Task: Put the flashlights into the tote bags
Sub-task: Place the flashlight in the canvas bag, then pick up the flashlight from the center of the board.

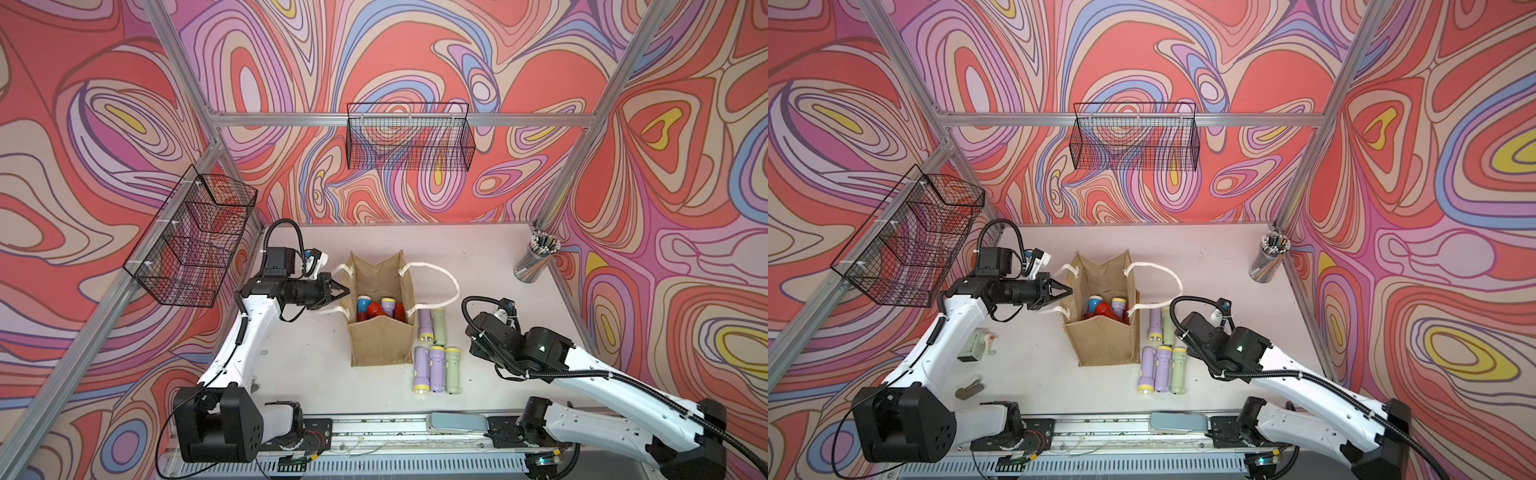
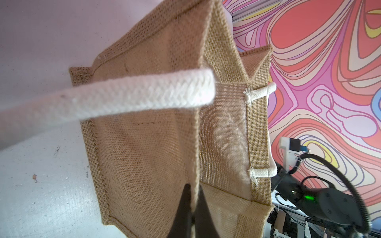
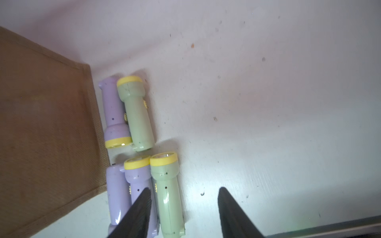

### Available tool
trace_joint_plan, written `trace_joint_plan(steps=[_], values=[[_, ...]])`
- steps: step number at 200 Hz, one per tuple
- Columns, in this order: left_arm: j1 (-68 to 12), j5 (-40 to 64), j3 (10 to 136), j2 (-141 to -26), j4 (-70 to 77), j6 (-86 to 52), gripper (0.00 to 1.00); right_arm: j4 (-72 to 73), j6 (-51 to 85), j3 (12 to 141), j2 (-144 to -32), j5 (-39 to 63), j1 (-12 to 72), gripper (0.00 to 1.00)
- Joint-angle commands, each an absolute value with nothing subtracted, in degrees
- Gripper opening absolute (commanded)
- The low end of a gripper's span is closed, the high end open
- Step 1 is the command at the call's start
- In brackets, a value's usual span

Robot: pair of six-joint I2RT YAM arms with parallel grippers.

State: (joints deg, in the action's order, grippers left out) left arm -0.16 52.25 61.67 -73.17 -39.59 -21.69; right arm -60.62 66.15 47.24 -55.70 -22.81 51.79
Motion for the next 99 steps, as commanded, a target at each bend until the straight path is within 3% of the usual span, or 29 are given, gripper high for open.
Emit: trace_joint_plan(steps=[1,40,99], values=[[-0.07,52.31,61.93,-72.64,-39.02,-21.61,0.03,-55.77,68.89,44.14,-58.77,-14.86,51.8,0.55],[-0.07,52.41,61.9,-72.77,-39.37,-21.43,0.03,-44.89,64.03,41.11,-67.87,-5.27,52.89,0.56],[-0.1,52.25,62.12,-72.78,-39.9,-20.81,0.03,-44.45,64.32,41.42,-73.08,-4.33,56.74,0.56]])
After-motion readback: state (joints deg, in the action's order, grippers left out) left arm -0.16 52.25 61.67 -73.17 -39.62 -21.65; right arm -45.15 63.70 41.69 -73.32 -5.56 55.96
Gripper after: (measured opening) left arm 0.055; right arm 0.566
